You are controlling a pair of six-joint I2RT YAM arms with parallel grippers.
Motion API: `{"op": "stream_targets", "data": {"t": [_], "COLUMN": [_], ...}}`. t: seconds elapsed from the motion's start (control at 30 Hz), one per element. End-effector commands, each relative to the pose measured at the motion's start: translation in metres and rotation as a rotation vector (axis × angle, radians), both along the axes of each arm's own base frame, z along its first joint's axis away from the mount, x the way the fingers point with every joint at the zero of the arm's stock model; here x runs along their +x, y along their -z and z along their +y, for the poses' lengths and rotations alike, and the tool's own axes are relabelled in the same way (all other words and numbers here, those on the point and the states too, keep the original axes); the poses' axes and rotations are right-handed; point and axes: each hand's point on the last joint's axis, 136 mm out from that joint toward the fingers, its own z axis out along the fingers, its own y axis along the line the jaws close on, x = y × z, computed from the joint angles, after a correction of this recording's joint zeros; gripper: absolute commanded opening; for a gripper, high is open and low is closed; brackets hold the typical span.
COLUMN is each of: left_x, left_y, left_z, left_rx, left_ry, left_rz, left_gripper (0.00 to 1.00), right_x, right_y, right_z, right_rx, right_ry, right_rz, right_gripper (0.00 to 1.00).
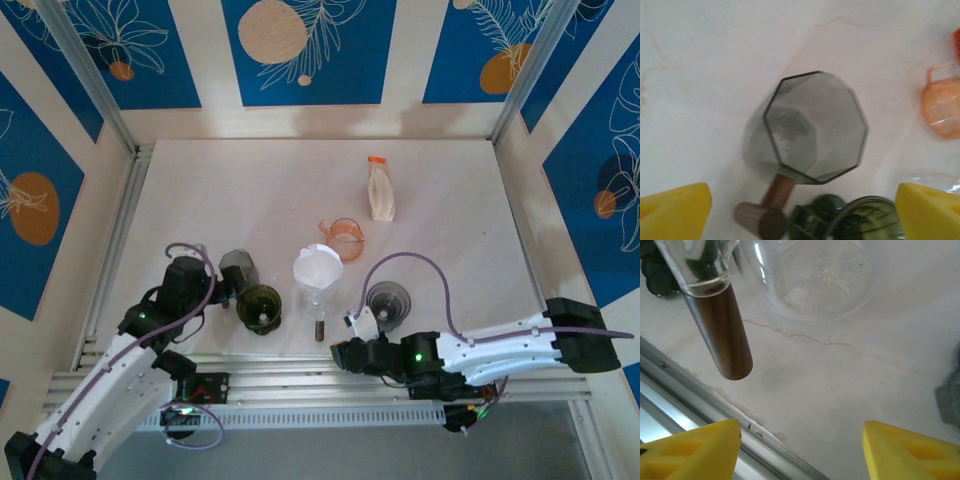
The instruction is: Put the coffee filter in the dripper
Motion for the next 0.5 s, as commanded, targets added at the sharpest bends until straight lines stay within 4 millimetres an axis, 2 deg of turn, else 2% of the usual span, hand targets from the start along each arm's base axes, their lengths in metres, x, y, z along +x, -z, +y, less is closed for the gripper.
{"op": "stream_targets", "data": {"t": [0.0,0.03,0.07,0.23,0.47], "left_x": [0.003,0.003,0.002,0.001,-0.001], "left_y": [-0.024,-0.025,-0.027,-0.03,-0.038], "left_z": [-0.015,-0.016,-0.017,-0.017,-0.019], "left_rx": [-0.086,-0.093,-0.098,-0.109,-0.127], "left_ry": [0.047,0.053,0.056,0.061,0.07], "left_rz": [-0.043,-0.046,-0.048,-0.056,-0.072], "left_gripper": [0.98,0.99,1.0,1.0,1.0], "right_x": [0.006,0.007,0.009,0.016,0.024], "right_y": [-0.018,-0.017,-0.016,-0.007,-0.005], "right_z": [0.027,0.029,0.031,0.028,0.038], "right_rx": [0.064,0.061,0.06,0.056,0.07], "right_ry": [-0.026,-0.028,-0.029,-0.001,-0.047], "right_rz": [-0.025,-0.026,-0.027,-0.016,-0.034], "right_gripper": [0.68,0.85,0.86,0.85,0.81]}}
